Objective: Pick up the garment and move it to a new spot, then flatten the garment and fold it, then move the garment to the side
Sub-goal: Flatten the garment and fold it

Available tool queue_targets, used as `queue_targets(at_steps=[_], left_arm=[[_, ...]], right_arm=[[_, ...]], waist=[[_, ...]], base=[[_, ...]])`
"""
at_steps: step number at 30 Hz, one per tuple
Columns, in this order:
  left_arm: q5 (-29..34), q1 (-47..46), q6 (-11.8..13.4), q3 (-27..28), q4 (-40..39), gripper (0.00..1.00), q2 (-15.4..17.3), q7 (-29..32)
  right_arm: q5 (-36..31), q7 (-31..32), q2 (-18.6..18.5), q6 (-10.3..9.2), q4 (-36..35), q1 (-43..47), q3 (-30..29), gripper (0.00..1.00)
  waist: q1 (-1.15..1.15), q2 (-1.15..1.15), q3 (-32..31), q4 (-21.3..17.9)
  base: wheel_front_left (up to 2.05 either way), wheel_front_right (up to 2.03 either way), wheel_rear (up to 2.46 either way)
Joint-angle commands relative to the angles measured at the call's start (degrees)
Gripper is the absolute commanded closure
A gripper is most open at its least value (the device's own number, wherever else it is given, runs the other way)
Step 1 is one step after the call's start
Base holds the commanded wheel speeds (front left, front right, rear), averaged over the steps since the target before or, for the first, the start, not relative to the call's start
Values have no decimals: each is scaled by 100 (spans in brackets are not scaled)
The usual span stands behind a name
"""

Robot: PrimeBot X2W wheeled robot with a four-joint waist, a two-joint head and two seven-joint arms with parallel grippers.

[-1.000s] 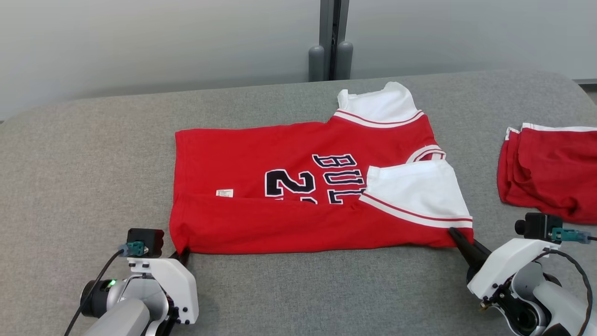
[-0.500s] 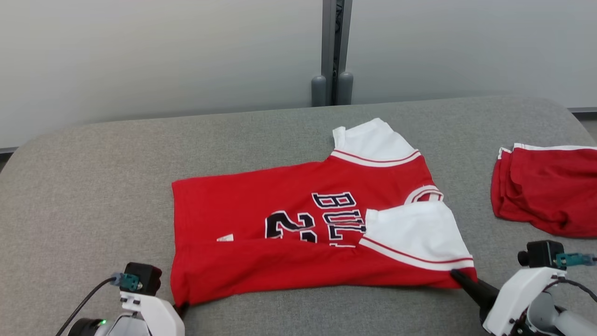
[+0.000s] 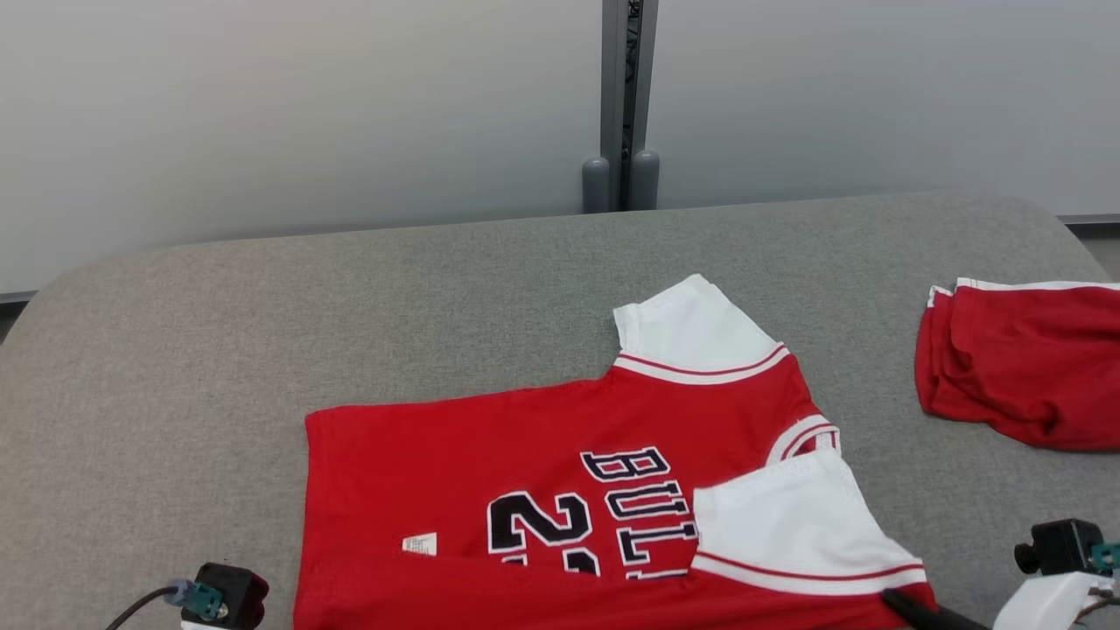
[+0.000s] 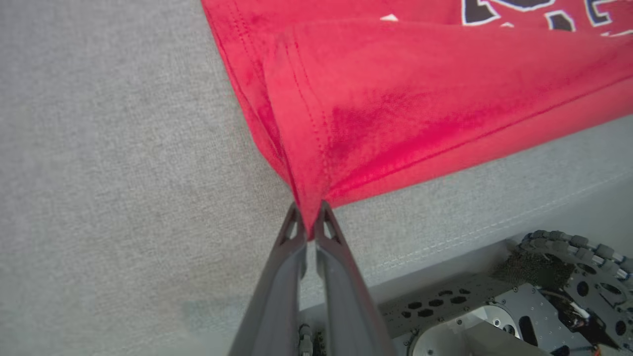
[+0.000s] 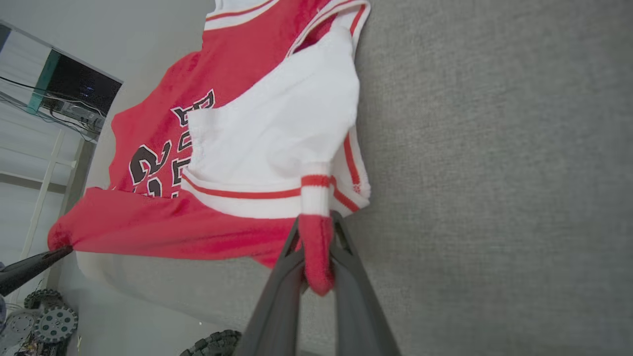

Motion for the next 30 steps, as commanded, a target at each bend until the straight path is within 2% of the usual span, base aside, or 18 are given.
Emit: queue_targets(at_steps=[1,5,6,7,8,13,18,20,26,30], left_arm=[[-33,75,55,25,-23,100,62,29],[-191,209,145,64,-216,100,41,102],[-193,228,163,57,-233,60,32,93],[-186,228,165,39,-244,3,28,109],[-166,213,167,12,-246,0,34,135],[-66,44,214,16,-368,0,160,229],[251,-392,212,270,-555,0,314,-40],[419,-597,224,368,-486,0,283,-220],[844,-1224,125,433,64,0,-194,-783],[1147,-1643,171,354,555,0,-594,-1038]], right_arm=[[9,43,-71,-1,-30,93,2,100],[-19,106,-101,-1,-166,276,-100,100],[-46,123,-91,-1,-180,307,-123,100],[-73,154,-84,-1,-196,320,-144,63],[-102,191,-77,-1,-203,331,-158,0],[-292,231,-186,0,-372,342,-402,0],[-540,-92,-358,1,-796,180,-985,0],[-713,-178,-412,0,-914,32,-1226,0],[-1226,-217,-15,0,-941,-851,-1639,0],[-1624,-94,244,0,-659,-1629,-1553,0]], waist=[[0,0,13,11],[0,0,65,27],[0,0,77,28],[0,0,89,27],[0,0,97,25],[0,0,100,11],[0,0,127,0],[0,0,183,-18],[0,0,652,-48],[0,0,1093,23]], base=[[0,0,0],[0,0,0],[0,0,0],[0,0,0],[0,0,0],[0,0,0],[0,0,0],[0,0,0],[0,0,0],[0,0,0]])
